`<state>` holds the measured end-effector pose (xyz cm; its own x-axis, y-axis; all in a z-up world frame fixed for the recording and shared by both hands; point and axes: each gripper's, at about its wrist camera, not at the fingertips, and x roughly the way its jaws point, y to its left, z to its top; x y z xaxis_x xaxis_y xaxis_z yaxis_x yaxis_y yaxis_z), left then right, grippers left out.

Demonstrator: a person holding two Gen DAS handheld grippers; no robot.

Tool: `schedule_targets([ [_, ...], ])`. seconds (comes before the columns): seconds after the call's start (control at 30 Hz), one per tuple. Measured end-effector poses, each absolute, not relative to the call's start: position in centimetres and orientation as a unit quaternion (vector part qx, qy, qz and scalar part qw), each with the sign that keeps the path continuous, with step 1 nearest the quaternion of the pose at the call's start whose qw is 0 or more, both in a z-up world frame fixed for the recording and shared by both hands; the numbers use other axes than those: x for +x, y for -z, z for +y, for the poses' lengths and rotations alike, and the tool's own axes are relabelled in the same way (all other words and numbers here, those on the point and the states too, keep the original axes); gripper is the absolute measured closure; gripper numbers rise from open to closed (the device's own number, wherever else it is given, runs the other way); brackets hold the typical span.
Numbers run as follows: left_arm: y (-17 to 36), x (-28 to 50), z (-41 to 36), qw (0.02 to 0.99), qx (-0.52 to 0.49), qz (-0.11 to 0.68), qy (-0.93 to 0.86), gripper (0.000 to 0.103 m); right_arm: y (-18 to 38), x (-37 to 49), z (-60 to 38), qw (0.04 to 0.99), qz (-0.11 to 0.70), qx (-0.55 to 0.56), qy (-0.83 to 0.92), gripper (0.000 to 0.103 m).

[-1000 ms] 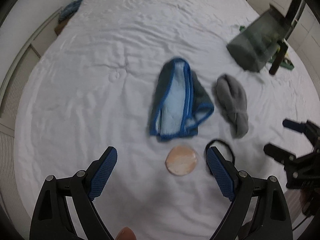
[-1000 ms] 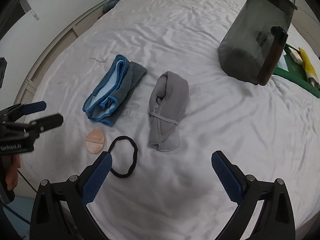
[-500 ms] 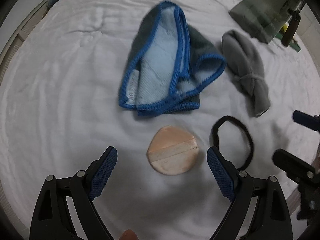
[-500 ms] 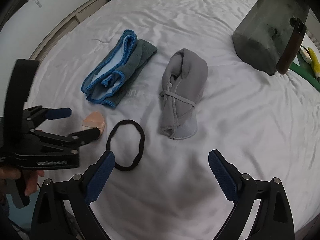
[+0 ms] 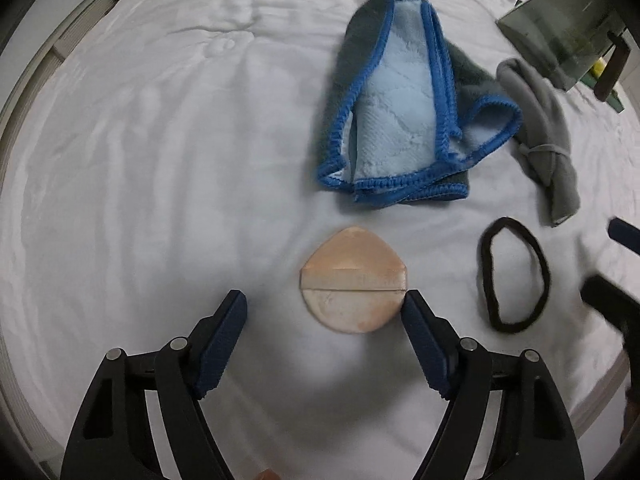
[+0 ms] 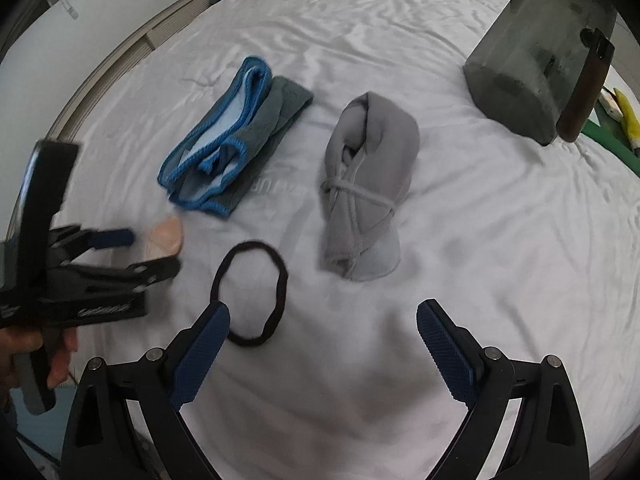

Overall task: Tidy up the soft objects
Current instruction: 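Grasp the blue-trimmed grey towel with the left gripper while the right grasps the grey sock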

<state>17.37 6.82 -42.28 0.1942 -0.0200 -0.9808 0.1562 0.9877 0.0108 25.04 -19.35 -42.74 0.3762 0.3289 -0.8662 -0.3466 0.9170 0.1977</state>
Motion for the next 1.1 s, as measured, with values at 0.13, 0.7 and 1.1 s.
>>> schedule_targets([
  [0.13,40.8,17.0,6.7,0.779,0.051,0.621,0.077,0.028,42.7,26.4,-19.4,0.838,0.511,-0.008,-0.192,0.008],
  [0.7,40.8,18.5,7.1,0.780,0.041,0.621,0.070,0.028,44.5,31.1,-17.8,0.847,0.501,-0.022,-0.177,0.011],
  [1.1,40.0,19.7,5.4,0.792,0.037,0.604,0.083,0.028,46.2,33.5,-17.0,0.841,0.509,-0.043,-0.179,0.042],
])
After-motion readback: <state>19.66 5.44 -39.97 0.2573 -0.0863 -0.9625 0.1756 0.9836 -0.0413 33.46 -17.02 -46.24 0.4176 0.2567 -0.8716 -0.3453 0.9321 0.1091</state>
